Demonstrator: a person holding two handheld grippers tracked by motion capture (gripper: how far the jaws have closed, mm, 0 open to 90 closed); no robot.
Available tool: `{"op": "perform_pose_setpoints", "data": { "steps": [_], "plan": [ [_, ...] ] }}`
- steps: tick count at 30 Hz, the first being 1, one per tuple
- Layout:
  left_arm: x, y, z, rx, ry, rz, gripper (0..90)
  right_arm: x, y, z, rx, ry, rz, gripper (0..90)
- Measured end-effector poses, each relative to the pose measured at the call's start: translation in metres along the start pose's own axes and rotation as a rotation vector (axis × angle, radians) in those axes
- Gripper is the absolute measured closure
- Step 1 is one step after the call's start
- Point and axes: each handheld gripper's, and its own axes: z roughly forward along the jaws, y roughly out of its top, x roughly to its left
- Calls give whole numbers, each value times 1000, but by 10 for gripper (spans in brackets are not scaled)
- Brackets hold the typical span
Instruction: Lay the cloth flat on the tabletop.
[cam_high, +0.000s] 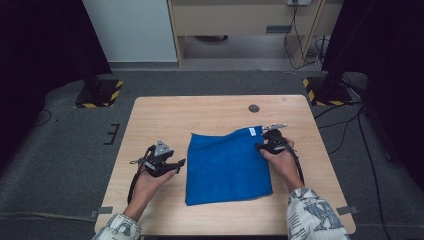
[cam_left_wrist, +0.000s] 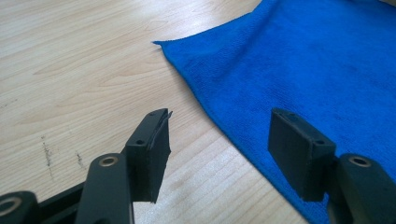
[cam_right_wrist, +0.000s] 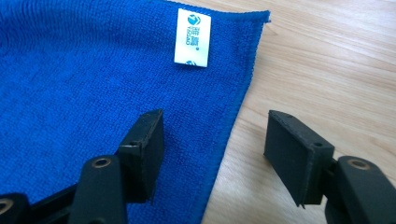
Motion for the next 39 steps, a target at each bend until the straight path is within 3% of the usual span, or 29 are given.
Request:
{"op": "perform_pose_setpoints", "data": {
  "steps": [5,10,14,19,25,30,31,32,39],
  "plan": [
    [2,3,2,-8,4,-12,388,0,-9,-7,-6,-12,-3,384],
    [-4,6,1,-5,-3,6,384,-3,-18,-14,-11,6,9,370],
    [-4,10,-3,-21,3,12,369,-5,-16,-16,-40,3,1,212],
    [6,19,3,-32,10,12,328,3,-10,-23,-75,31,6,151],
    [16,31,15,-39,-34,3,224,35,-3,-37,-103,114,-54,98],
    [20,42,23,-41,-61,21,185,62,-1,-42,-119,173,-96,105],
    [21,45,24,-41,-67,23,174,73,-2,-44,-122,196,-107,110],
    [22,46,26,-44,-73,18,172,73,-2,-44,-122,196,-107,110],
    [30,56,36,-37,-85,20,160,112,-3,-46,-128,265,-165,131]
  ]
}}
